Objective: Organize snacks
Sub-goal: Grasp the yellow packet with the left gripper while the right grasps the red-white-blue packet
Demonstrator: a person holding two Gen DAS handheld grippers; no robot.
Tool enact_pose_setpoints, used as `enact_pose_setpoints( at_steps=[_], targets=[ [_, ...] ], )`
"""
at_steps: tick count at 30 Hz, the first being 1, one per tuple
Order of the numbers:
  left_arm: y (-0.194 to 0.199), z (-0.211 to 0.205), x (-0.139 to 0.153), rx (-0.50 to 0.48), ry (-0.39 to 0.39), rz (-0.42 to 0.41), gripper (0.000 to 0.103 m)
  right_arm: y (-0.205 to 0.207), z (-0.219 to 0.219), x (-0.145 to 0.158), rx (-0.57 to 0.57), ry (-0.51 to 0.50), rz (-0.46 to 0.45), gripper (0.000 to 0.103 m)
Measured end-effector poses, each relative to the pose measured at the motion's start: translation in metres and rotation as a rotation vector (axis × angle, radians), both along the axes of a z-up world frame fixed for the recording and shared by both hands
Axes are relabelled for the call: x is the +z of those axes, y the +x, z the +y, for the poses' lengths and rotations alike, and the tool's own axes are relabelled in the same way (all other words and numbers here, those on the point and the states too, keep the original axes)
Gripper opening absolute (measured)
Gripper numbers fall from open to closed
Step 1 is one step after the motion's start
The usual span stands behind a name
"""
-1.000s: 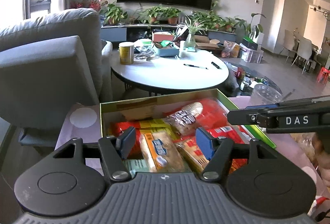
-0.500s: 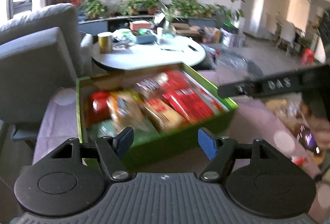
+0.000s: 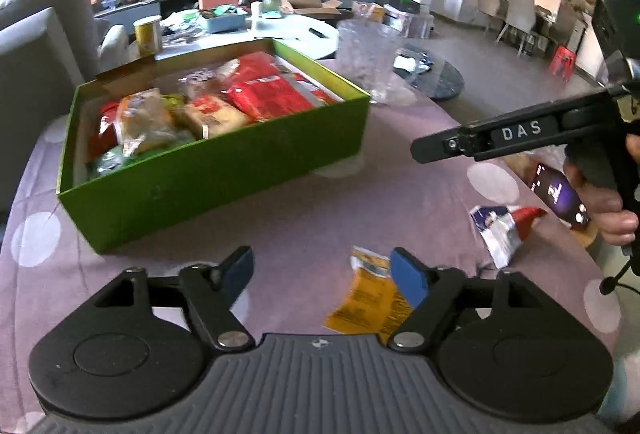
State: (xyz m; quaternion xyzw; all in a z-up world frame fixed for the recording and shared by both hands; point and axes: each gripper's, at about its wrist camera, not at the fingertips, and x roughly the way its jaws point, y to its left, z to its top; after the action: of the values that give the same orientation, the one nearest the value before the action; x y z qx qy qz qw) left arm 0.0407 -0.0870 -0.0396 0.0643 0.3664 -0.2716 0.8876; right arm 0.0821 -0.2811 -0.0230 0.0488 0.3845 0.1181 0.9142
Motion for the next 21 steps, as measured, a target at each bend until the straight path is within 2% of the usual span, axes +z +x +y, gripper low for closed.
enact_pose_setpoints(
  at_steps=[9, 14, 16, 19, 20, 21],
  targets=[
    [-0.013, -0.030, -0.015, -0.134, 0.068, 0.031, 0.078, -0.009, -0.010, -0.007, -0.011, -0.007, 0.018, 0.077],
    [-0.010, -0.044, -0.030, -0.144, 0.122, 0.026, 0.078, -0.024, -0.019, -0.011, -0.037, -0.043, 0.032, 0.086],
    [-0.009, -0.045, -0.034, -0.147, 0.128, 0.034, 0.074, -0.030, -0.021, -0.014, -0.048, -0.067, 0.043, 0.087],
    [-0.005, -0.041, -0.037, -0.142, 0.104, 0.057, 0.060, -0.040, -0.026, -0.020, -0.058, -0.102, 0.060, 0.093],
    [-0.006, -0.039, -0.035, -0.139, 0.103, 0.054, 0.053, -0.045, -0.027, -0.022, -0.060, -0.111, 0.062, 0.093],
    [-0.006, -0.037, -0.034, -0.136, 0.104, 0.052, 0.051, -0.049, -0.029, -0.024, -0.058, -0.117, 0.066, 0.094]
  ],
)
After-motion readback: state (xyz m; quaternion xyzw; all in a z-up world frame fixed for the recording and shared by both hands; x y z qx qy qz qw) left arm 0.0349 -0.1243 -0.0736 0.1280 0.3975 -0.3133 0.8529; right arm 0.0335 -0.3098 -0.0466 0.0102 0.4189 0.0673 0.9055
